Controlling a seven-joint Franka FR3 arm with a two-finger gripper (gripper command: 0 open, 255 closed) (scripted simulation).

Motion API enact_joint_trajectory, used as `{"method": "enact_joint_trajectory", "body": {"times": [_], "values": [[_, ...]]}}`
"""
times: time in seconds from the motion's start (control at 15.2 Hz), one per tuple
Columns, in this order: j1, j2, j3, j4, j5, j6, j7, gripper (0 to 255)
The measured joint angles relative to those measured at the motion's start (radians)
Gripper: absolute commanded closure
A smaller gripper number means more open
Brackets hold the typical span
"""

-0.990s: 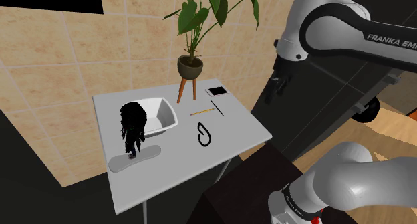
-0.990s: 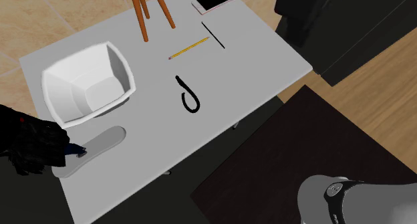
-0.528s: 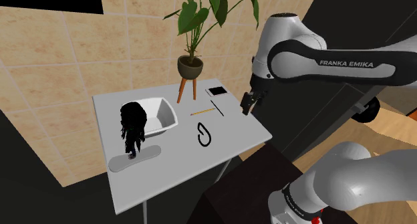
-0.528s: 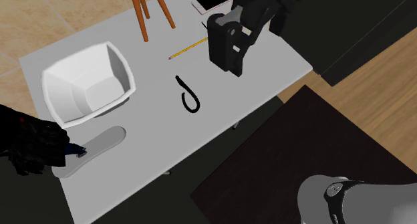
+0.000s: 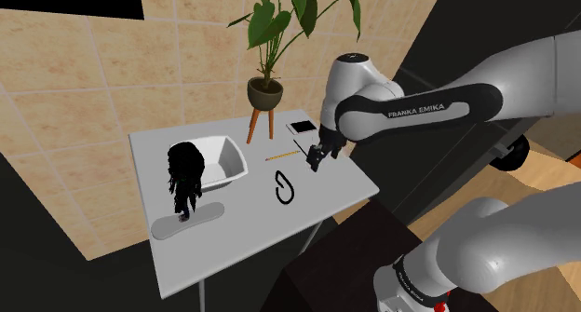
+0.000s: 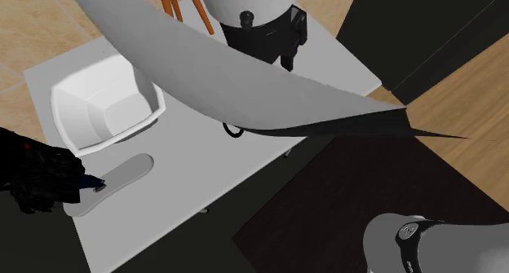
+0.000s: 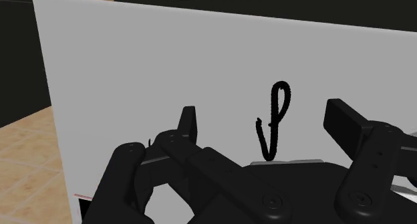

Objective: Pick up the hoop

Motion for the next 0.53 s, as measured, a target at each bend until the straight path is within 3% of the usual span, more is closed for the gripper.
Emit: {"method": "enact_joint_trajectory", "body": {"times": [0.53], "values": [[-0.017, 0.323, 0.052, 0.065, -0.136, 0.272, 0.187, 0]]}}
